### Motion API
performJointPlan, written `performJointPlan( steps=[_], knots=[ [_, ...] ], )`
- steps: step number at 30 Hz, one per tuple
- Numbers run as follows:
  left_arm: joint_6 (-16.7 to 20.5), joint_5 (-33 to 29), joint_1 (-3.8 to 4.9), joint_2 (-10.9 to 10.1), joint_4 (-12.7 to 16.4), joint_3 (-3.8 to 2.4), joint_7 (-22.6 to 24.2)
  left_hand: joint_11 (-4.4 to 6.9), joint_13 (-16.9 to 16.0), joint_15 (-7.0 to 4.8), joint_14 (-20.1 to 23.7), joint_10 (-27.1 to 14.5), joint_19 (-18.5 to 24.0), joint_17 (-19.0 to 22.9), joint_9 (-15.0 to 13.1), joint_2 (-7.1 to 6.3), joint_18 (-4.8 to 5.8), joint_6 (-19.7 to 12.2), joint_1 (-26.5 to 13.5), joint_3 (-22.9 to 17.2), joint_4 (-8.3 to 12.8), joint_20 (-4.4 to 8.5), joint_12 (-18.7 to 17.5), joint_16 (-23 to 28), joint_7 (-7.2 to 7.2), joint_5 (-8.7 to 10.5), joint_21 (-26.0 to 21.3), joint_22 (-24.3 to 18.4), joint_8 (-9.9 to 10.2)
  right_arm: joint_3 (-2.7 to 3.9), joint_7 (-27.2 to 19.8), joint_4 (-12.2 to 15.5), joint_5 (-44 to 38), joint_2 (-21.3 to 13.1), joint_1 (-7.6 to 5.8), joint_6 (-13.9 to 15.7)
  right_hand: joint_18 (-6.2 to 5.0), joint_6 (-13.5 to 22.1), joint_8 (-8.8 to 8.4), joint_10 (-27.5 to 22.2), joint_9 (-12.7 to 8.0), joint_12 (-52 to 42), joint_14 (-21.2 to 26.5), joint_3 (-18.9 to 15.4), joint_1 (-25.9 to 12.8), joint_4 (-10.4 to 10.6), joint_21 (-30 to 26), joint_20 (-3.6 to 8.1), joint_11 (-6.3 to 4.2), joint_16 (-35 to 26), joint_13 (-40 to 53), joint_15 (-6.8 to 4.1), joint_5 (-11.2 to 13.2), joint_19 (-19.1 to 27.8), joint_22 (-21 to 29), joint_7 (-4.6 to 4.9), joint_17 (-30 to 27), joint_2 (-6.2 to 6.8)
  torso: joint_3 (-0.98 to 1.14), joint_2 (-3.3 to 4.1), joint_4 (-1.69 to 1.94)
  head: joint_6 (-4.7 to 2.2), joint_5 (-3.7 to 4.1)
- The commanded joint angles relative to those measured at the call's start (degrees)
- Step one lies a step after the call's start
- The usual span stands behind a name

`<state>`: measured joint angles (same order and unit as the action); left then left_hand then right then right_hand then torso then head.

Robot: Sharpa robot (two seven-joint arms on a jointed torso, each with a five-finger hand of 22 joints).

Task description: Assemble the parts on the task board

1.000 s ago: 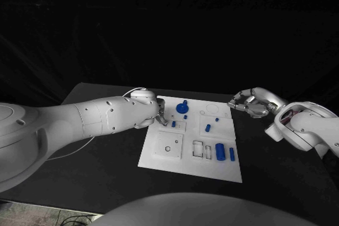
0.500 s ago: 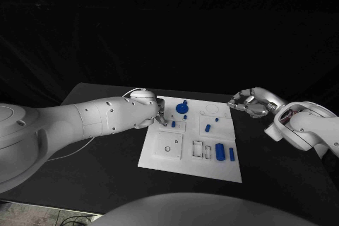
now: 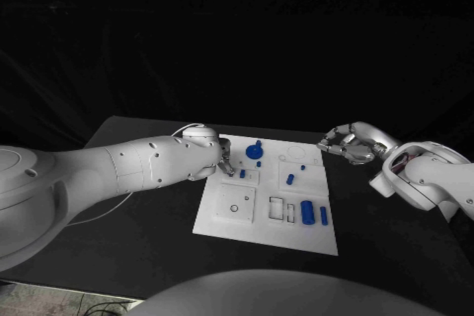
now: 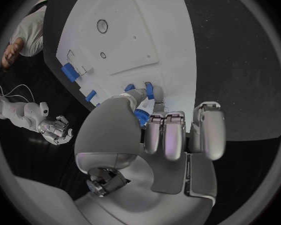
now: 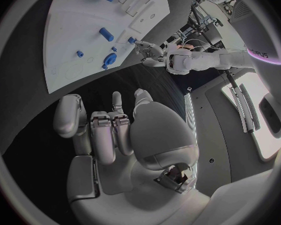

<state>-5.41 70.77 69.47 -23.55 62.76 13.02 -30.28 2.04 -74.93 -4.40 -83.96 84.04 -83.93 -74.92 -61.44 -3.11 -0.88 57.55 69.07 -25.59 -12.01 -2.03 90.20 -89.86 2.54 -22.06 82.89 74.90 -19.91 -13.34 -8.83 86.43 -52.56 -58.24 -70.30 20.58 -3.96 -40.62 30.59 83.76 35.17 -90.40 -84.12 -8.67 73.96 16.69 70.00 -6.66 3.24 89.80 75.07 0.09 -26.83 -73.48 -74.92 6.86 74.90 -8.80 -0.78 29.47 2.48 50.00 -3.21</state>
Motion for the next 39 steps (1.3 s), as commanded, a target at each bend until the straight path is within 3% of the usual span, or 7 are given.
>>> performJointPlan(
  steps=[1, 17, 27, 39],
  knots=[
    [-0.86, -0.31, -0.28, 0.15, 0.01, 0.03, 0.34, 0.06, -15.07, -0.02, -6.04, 5.96, -1.61, -15.08, 0.16, -0.07, -0.97, 1.55, -0.77, 0.47, -0.13, -0.04, -0.2, -0.14, -0.99, 0.3, -0.27, 12.64, 0.31, 0.0, -0.24, 0.1, -0.2, -0.04, 0.03, -0.17, -1.14, 0.07, -0.21, 6.24, -0.09, 0.4, -5.88, 0.12, 0.39, -0.22, -0.29, -0.12, -0.21, 0.2, 14.93, 0.21, -0.22, 0.28, -8.33, -0.01, 15.1, -0.17, -0.03, -0.03, 0.03, 0.0, 0.02],
    [-2.21, -0.31, -0.53, 0.37, -0.48, 0.03, 0.14, -0.05, -15.07, 0.08, -6.04, 5.96, -0.95, -15.08, 1.15, -0.72, -1.22, 0.97, -2.06, 2.57, -1.09, -0.13, -0.2, -0.14, -0.89, 1.98, -1.36, 12.3, 1.58, 0.0, -0.3, 0.06, -0.2, 0.03, 0.03, -0.13, -1.14, 0.08, -0.22, 6.24, -0.1, 0.4, -5.88, 0.14, 0.44, -0.23, -0.27, -0.12, -0.2, 0.2, 14.93, 0.21, -0.23, 0.26, -8.33, -0.02, 15.1, -0.18, -0.05, -0.09, 0.11, 0.0, 0.07],
    [-2.99, -0.11, -0.67, 0.62, -0.88, 0.03, 0.25, -0.69, -15.07, 0.63, -6.04, 5.96, -0.69, -15.08, 1.81, -0.34, -1.3, -0.6, -2.86, 5.57, -2.02, -0.6, -0.2, -0.14, -0.13, 8.87, -1.82, 12.19, 2.87, 0.0, -0.43, -0.12, -0.2, 0.15, 0.25, -0.1, -1.14, 0.09, -0.22, 6.24, -0.1, 0.4, -5.88, 0.15, 0.47, -0.24, -0.29, -0.12, -0.2, 0.2, 14.93, 0.2, -0.24, 0.27, -8.33, -0.02, 15.1, -0.17, -0.08, -0.1, 0.11, 0.0, 0.15],
    [-3.74, -0.06, -0.72, 0.95, -1.48, 0.03, 0.07, -0.94, -15.07, 0.85, -6.04, 5.96, -0.5, -15.08, 1.9, 0.04, -1.38, -0.88, -3.78, 7.36, -3.11, -0.81, -0.2, -0.14, 0.13, 11.0, -2.15, 12.09, 3.05, 0.0, -0.49, -0.23, -0.2, 0.1, 0.36, -0.08, -1.14, 0.09, -0.22, 6.24, -0.1, 0.4, -5.88, 0.15, 0.47, -0.24, -0.29, -0.12, -0.2, 0.2, 14.93, 0.2, -0.24, 0.27, -8.33, -0.02, 15.1, -0.17, -0.07, -0.18, 0.18, 0.0, 0.33]
  ],
)
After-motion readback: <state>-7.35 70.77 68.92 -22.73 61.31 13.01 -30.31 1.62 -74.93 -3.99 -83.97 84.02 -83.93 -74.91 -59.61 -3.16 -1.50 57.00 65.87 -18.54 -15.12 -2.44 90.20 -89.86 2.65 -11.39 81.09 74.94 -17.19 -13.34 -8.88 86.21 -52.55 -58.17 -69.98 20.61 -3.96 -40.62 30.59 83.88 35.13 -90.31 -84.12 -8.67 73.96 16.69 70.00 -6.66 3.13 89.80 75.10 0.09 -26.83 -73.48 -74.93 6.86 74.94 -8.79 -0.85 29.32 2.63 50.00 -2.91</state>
